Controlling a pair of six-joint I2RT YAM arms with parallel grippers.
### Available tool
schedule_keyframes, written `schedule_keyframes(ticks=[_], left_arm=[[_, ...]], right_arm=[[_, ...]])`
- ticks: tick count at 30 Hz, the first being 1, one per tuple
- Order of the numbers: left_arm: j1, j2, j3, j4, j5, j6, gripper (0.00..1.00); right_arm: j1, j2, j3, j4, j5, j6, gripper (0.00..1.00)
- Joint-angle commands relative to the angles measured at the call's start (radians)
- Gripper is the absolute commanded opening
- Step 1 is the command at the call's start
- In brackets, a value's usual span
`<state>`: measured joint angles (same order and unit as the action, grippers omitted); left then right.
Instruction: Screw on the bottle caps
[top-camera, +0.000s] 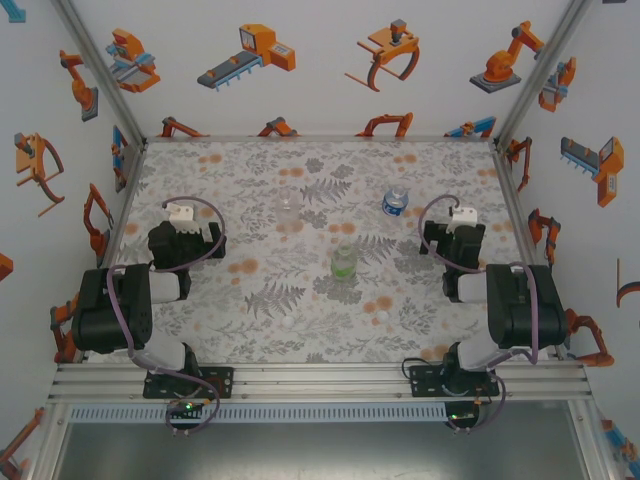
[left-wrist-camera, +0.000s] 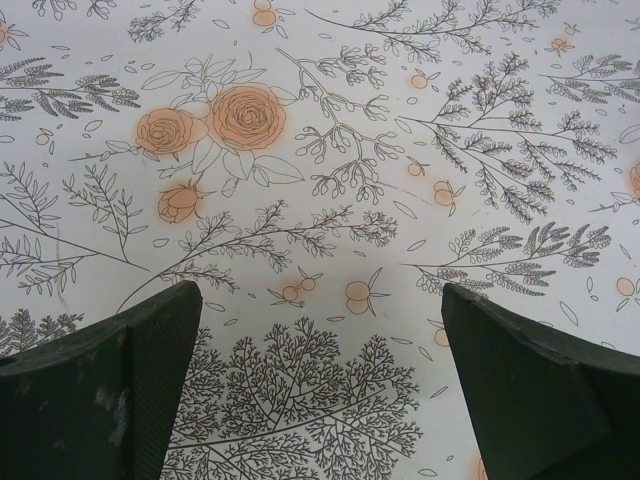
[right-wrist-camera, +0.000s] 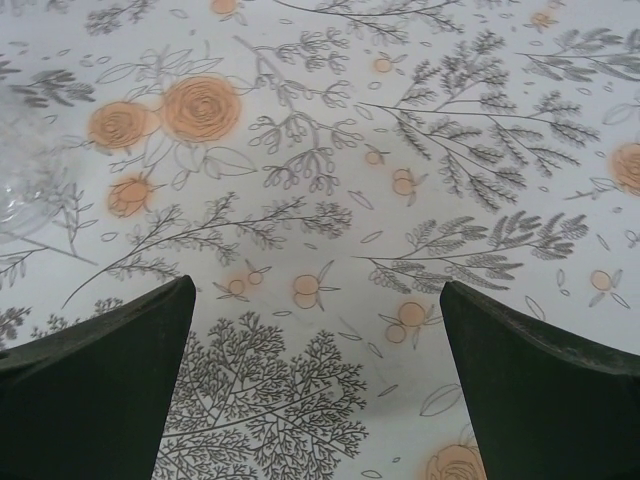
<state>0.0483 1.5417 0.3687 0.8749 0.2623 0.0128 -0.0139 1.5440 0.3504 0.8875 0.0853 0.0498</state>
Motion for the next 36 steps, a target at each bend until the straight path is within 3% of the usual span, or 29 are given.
schedule_keyframes(ticks=[1,7,11,16,21,24,29,33,36], left_arm=[[0.001,-0.001,0.009,0.019,0.017,-0.013,0.97],[0.001,-0.001,0.007,0.021,0.018,-0.014,0.97],[-0.001,-0.025,0.006,0.01,0.001,-0.016,0.97],[-0.01,-0.145,0.05,-0.171,-0.166,-0.064,0.97],[-0.033,-0.259,0.142,-0.419,-0.226,-0.106,0.97],[-0.036,-0.307,0.202,-0.539,-0.239,-0.214,0.97],[-0.039,-0.313,0.349,-0.76,-0.116,-0.3,0.97],[-0.04,-0.337,0.43,-0.873,0.009,-0.334,0.97],[-0.041,-0.369,0.488,-0.971,0.039,-0.334,0.97]], right_arm=[[-0.004,-0.002,0.027,-0.003,0.059,0.03,0.99],[-0.002,-0.029,0.026,-0.016,0.011,0.007,0.99],[-0.003,-0.102,0.07,-0.155,0.0,0.002,0.99],[0.0,-0.203,0.096,-0.274,-0.096,-0.037,0.97],[0.006,-0.273,0.113,-0.343,-0.221,-0.057,0.96],[0.009,-0.285,0.136,-0.354,-0.319,-0.045,0.94],[0.034,-0.244,0.171,-0.303,-0.473,-0.034,0.93],[0.068,-0.19,0.225,-0.291,-0.485,-0.035,0.92],[0.089,-0.147,0.254,-0.255,-0.496,-0.035,0.9]])
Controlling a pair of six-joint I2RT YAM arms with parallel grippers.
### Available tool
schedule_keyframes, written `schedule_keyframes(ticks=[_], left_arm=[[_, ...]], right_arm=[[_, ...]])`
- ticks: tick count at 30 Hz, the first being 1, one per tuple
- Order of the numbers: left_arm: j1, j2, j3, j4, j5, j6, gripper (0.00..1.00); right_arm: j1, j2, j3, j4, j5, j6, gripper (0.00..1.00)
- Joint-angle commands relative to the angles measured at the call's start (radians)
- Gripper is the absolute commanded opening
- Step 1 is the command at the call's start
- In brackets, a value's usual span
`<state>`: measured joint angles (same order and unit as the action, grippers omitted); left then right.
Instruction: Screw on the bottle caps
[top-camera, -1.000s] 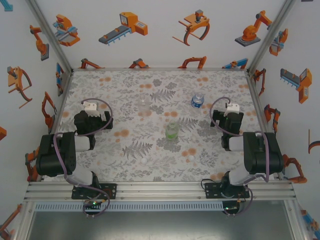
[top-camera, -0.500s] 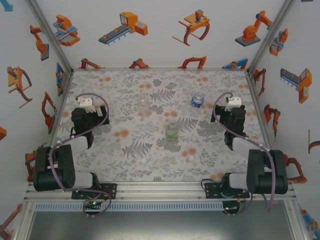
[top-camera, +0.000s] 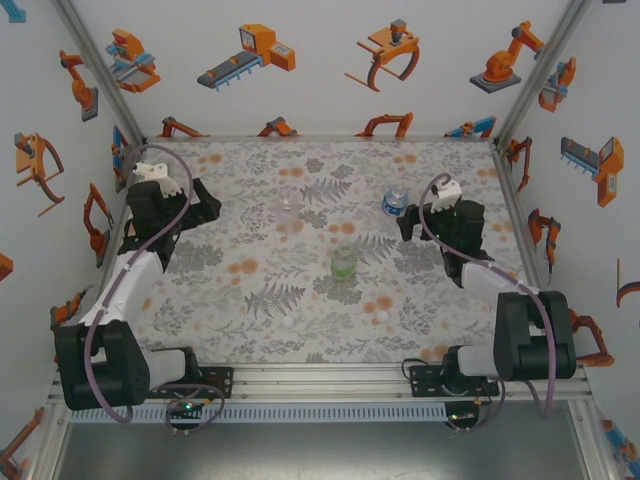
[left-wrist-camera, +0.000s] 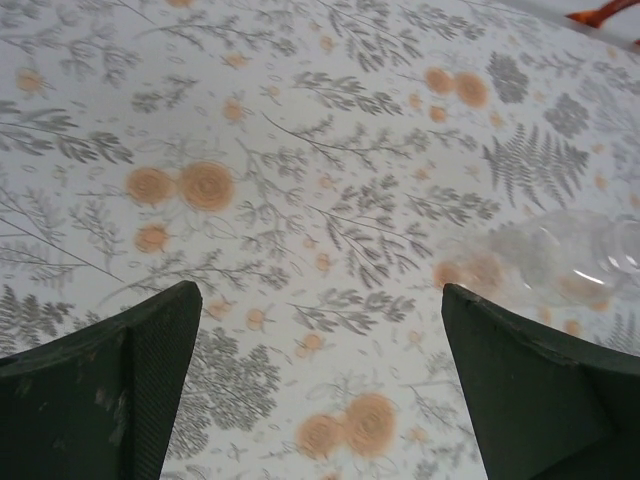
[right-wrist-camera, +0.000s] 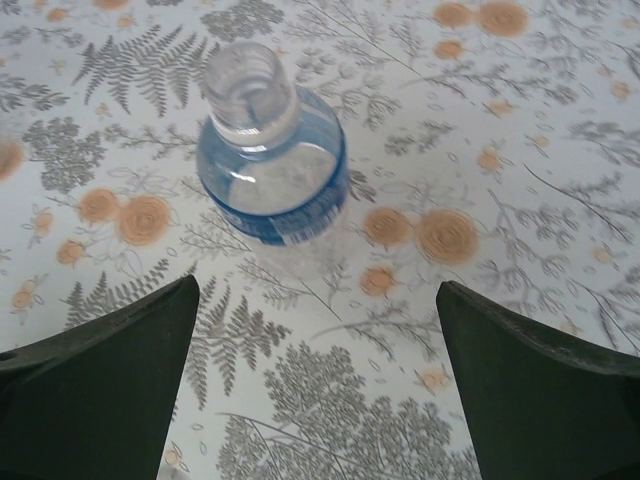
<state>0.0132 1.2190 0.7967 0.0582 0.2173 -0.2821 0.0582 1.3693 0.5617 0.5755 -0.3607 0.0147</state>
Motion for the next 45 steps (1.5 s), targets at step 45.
schedule_keyframes(ticks=[45], left_arm=[[-0.091,-0.242,-0.044,-0.171,-0.032,0.286,0.97]], right_arm=[[0.084,0.372,0.276,0.211,-0.075,0.111,0.51]])
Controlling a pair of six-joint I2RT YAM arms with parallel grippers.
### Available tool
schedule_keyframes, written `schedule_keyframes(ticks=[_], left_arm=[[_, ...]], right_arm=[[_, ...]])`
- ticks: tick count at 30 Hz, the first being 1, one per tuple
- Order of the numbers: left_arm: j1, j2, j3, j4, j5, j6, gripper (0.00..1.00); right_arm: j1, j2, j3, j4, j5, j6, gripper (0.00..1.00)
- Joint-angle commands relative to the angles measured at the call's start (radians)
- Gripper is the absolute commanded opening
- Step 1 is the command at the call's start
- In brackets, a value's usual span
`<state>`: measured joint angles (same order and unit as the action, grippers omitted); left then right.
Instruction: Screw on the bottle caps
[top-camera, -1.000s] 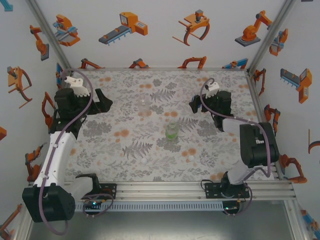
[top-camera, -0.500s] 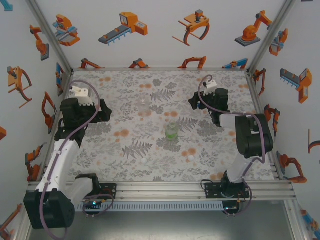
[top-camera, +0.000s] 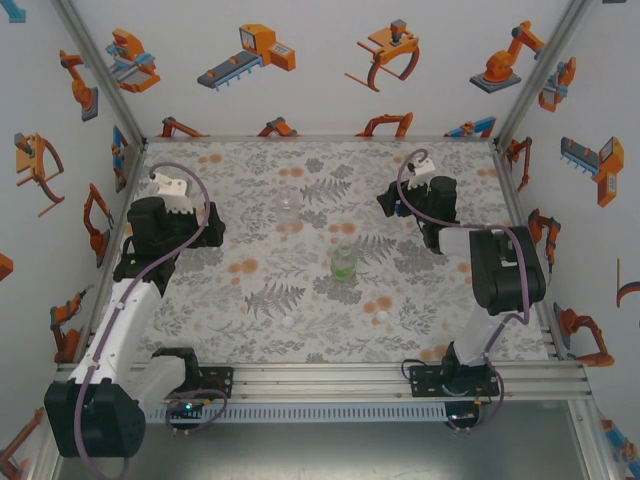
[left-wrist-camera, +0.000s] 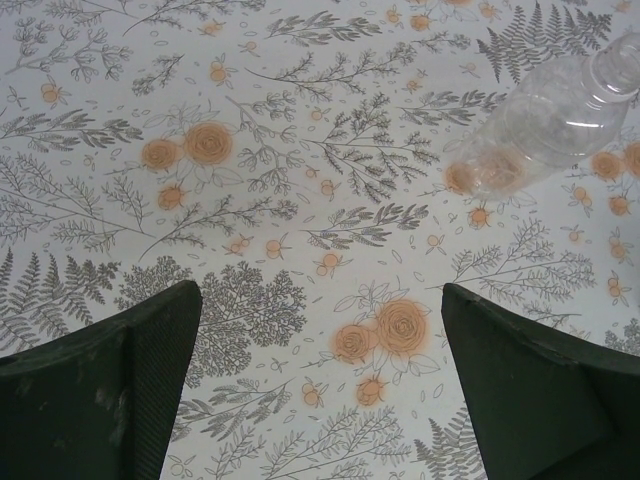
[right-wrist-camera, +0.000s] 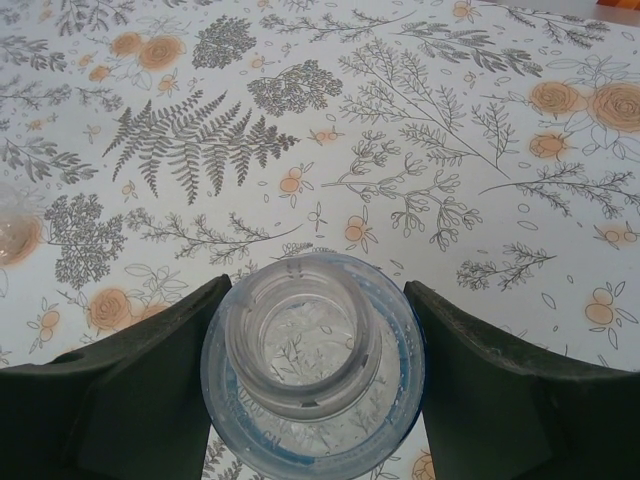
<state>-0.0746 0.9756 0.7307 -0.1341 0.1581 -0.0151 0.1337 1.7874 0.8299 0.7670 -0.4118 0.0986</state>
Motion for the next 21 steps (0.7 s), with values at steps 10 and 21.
schedule_keyframes(ticks=[10,21], left_arm=[[0.008,0.012,0.065,0.068,0.216,-0.017,0.97],[0.013,-0.044,0.052,0.099,0.314,-0.029,0.97]], right_arm=[[0.057,-0.228,0.072,-0.231,-0.066,0.002,0.5],[0.157,-0.364,0.198,-0.476,-0.095,-0.001,0.47]])
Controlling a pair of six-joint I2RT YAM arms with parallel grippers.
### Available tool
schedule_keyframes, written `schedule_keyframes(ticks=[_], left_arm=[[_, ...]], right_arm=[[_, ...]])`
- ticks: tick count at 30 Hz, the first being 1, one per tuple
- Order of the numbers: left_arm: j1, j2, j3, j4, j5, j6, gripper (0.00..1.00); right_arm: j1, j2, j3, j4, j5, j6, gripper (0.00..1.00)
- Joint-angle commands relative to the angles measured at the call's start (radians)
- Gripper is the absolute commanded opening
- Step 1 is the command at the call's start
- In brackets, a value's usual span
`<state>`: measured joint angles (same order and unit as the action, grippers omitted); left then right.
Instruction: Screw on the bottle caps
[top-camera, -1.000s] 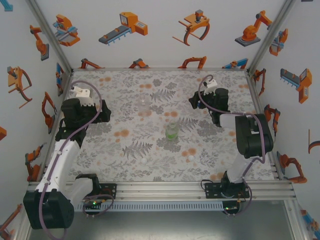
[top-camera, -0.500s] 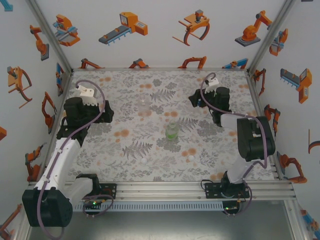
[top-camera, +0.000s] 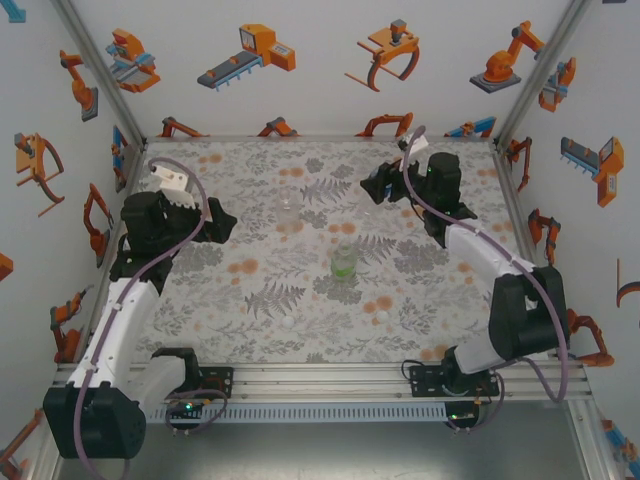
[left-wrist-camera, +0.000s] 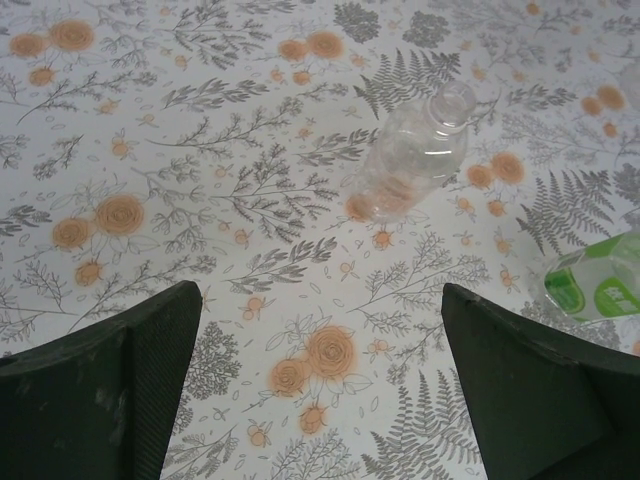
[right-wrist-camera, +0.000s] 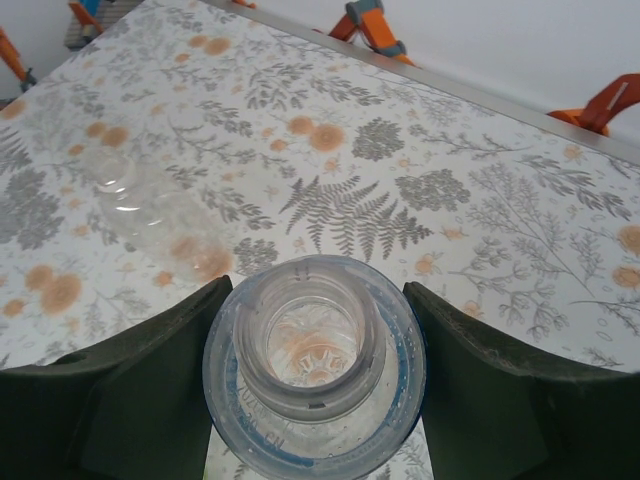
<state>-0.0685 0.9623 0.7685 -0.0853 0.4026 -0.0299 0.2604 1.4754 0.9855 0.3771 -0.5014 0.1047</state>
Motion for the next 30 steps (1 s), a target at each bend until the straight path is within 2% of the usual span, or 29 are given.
schedule_keyframes(ticks=[1,5,9,13,21,25,30], left_arm=[[0.003,-0.035,0.007,0.08,0.097,-0.03,0.97],[-0.035,-0.029,0.005,0.136,0.185,-0.064,0.99],[-0.122,-0.007,0.05,0.166,0.232,-0.056,0.99],[-0.236,0.024,0.107,0.19,0.235,-0.002,1.0],[-0.447,0.109,0.143,0.318,0.265,0.019,1.0],[-0.52,0.159,0.157,0.383,0.278,0.022,1.0],[-0.577,0.237,0.186,0.465,0.293,-0.005,1.0]], right_arm=[[0.046,-0.064,0.052,-0.104,0.0,-0.007,0.47],[0.096,-0.097,0.108,-0.185,0.021,0.031,0.45],[0.152,-0.13,0.132,-0.214,0.063,0.134,0.42],[0.216,-0.15,0.182,-0.283,0.11,0.245,0.39],[0.352,-0.168,0.281,-0.413,0.196,0.33,0.38],[0.392,-0.178,0.302,-0.449,0.246,0.38,0.39],[0.426,-0.205,0.282,-0.401,0.244,0.413,0.37]])
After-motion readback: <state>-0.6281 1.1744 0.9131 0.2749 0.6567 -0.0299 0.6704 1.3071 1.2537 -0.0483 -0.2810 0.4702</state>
